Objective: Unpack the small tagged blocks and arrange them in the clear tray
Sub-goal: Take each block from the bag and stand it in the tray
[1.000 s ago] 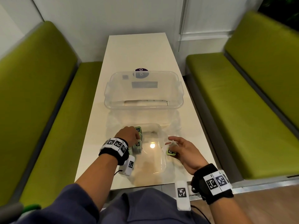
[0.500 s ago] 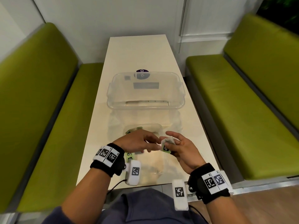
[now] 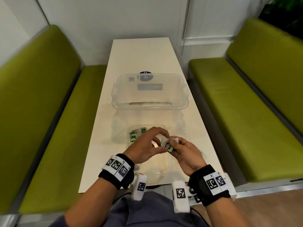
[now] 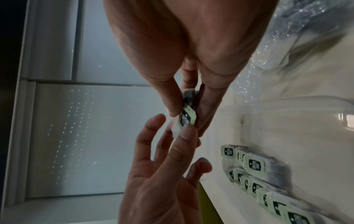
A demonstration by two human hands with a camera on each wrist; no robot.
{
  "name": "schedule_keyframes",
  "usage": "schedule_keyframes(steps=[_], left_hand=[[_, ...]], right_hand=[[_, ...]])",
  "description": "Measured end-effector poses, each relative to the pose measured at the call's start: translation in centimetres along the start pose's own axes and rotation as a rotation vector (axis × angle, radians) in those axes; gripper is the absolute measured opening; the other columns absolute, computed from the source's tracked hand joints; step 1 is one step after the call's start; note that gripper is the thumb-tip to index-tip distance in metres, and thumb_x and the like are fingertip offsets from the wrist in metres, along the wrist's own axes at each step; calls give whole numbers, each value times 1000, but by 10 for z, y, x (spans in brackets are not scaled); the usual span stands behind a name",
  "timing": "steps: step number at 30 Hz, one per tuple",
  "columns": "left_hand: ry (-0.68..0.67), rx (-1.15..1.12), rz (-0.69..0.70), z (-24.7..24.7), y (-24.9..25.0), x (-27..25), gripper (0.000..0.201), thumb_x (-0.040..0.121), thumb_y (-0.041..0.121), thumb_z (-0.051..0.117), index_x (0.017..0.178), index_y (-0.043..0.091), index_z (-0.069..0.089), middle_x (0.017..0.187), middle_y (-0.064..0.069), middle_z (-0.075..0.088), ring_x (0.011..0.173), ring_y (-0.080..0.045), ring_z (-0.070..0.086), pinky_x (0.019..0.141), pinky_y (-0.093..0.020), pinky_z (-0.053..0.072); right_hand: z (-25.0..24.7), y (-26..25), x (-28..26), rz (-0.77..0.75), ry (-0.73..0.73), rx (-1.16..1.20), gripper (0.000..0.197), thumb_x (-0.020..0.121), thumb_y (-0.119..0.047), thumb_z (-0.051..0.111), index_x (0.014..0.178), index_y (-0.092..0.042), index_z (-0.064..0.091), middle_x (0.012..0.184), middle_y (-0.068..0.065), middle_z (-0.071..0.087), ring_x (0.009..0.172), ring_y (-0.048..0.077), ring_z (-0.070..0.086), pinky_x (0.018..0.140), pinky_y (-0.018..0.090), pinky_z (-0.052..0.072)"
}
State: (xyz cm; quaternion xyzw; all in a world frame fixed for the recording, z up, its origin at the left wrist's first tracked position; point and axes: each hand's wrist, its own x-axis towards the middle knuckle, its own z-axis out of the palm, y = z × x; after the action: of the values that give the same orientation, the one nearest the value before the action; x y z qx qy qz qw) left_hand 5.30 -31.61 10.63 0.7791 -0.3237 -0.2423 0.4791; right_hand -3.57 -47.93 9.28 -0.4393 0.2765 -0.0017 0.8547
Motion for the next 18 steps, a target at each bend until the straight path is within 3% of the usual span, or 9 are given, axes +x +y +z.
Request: schedule_keyframes(steps=[3, 6, 11, 16, 18], left_hand=[[-2, 89, 66, -2, -1, 0, 35, 90, 19, 78, 120, 35, 69, 123, 16, 57, 85, -1, 58, 73, -11, 46], [47, 186, 111, -6, -4, 1, 28, 91, 23, 77, 117, 34, 74, 119, 17, 58, 83, -4, 59, 75, -8, 42], [97, 212, 102, -12, -5, -1, 14, 87, 27, 80, 94, 37, 73, 113, 21, 59, 89, -8, 59, 72, -17, 45], [150, 92, 20, -17, 2, -5, 8, 85, 30, 82, 87, 33, 75, 104, 14, 60, 90, -7, 60, 76, -27, 52], [173, 22, -32, -19, 4, -6, 7, 84, 31, 82, 86, 33, 75, 99, 11, 64, 89, -12, 62, 81, -35, 55]], right_hand=[[0, -1, -1, 32, -9, 32, 27, 98, -7, 59, 122, 5, 64, 113, 23, 72, 97, 27, 71, 91, 37, 59], [-2, -1, -2, 51, -5, 55, 32, 97, -8, 62, 125, 6, 62, 115, 23, 70, 101, 29, 67, 93, 39, 59], [-3, 0, -3, 63, 40, -57, 18, 92, -14, 70, 109, -11, 68, 104, 11, 74, 91, 22, 67, 80, 31, 51], [-1, -1, -4, 24, 14, -33, 12, 92, -4, 67, 104, -6, 65, 101, 18, 72, 88, 24, 70, 88, 34, 56], [1, -1, -4, 21, 6, -13, 11, 93, 2, 64, 101, -4, 62, 98, 21, 72, 88, 28, 72, 89, 36, 59]])
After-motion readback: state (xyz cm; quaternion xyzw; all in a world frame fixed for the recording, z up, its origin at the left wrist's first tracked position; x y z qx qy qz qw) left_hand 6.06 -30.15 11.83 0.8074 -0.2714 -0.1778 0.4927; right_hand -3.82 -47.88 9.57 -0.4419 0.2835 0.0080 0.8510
